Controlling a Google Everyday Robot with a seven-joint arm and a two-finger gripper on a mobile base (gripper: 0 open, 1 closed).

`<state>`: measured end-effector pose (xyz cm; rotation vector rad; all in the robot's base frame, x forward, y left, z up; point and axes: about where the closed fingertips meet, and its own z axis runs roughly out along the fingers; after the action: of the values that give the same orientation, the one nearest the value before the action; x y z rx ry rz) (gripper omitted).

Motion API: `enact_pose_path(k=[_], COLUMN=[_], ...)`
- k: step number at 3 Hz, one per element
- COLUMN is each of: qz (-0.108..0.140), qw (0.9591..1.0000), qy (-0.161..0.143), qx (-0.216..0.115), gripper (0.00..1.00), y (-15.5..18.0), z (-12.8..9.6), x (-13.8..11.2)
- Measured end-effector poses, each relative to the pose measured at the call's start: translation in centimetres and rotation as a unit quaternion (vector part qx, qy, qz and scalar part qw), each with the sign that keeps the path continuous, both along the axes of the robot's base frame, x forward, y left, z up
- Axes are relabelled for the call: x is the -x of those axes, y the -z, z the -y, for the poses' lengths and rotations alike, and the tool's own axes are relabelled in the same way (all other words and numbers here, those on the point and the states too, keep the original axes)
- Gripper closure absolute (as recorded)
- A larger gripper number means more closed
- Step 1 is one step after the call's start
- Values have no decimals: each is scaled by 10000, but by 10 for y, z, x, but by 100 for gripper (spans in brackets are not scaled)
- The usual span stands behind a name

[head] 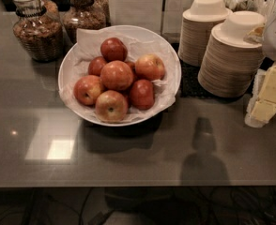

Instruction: Pick apple from white bowl

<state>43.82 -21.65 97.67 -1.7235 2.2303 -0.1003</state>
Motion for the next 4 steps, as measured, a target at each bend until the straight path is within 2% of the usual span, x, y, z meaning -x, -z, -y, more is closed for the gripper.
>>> enact_pose_path(k=[2,3,4], qz=[25,-32,-168], qw=[9999,9977,9893], qy=[32,33,-197], qx=[-118,-682,-1432], gripper=[0,0,0], y=[0,16,29], z=[-3,-23,-67], x=[-1,-15,-28])
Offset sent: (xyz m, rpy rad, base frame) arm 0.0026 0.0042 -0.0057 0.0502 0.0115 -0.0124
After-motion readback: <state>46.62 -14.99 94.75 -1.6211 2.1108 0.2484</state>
